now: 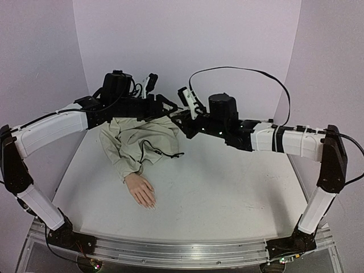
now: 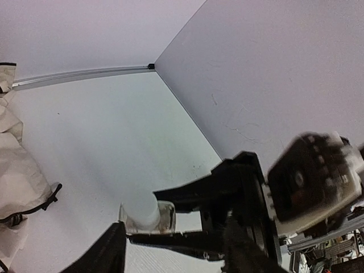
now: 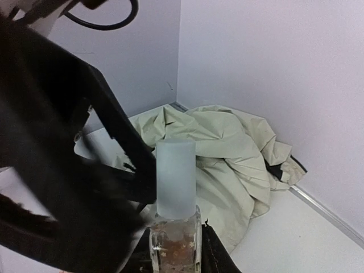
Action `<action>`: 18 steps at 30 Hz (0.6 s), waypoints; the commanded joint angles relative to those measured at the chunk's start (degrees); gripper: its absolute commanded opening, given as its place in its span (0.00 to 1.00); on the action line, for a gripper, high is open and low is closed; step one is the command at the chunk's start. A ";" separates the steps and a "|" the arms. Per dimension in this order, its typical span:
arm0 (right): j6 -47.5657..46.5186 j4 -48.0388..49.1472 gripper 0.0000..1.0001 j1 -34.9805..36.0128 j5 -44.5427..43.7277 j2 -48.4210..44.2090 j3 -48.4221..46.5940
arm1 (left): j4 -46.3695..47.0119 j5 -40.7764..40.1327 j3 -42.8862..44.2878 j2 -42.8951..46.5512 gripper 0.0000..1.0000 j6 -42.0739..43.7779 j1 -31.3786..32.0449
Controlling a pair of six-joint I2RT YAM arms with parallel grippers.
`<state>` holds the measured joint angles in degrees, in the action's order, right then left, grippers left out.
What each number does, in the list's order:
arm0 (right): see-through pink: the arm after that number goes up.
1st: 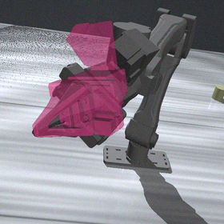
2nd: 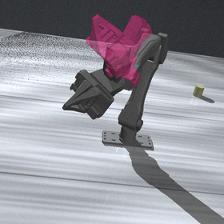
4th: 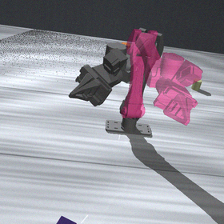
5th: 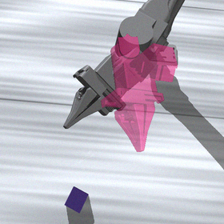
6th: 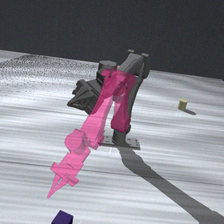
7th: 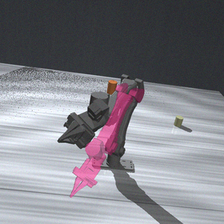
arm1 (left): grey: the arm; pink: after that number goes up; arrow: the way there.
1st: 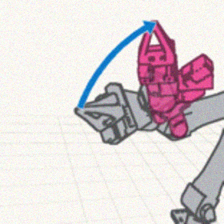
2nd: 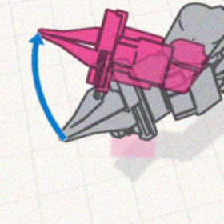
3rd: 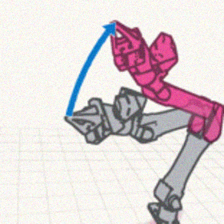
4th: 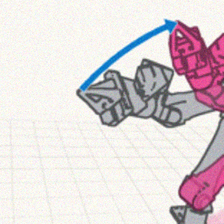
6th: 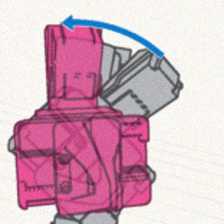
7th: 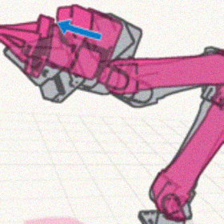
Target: Paint the nails
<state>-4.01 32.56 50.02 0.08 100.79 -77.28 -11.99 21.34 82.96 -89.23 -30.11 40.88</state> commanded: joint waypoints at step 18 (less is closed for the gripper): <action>22.70 7.72 0.00 -11.08 62.53 -3.41 -3.32 | 19.38 26.39 -4.20 5.95 0.70 -7.04 -1.59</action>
<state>14.81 33.71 38.94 55.55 96.36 -77.80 1.21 41.93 77.73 -83.31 -36.53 37.98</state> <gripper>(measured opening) 0.230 0.727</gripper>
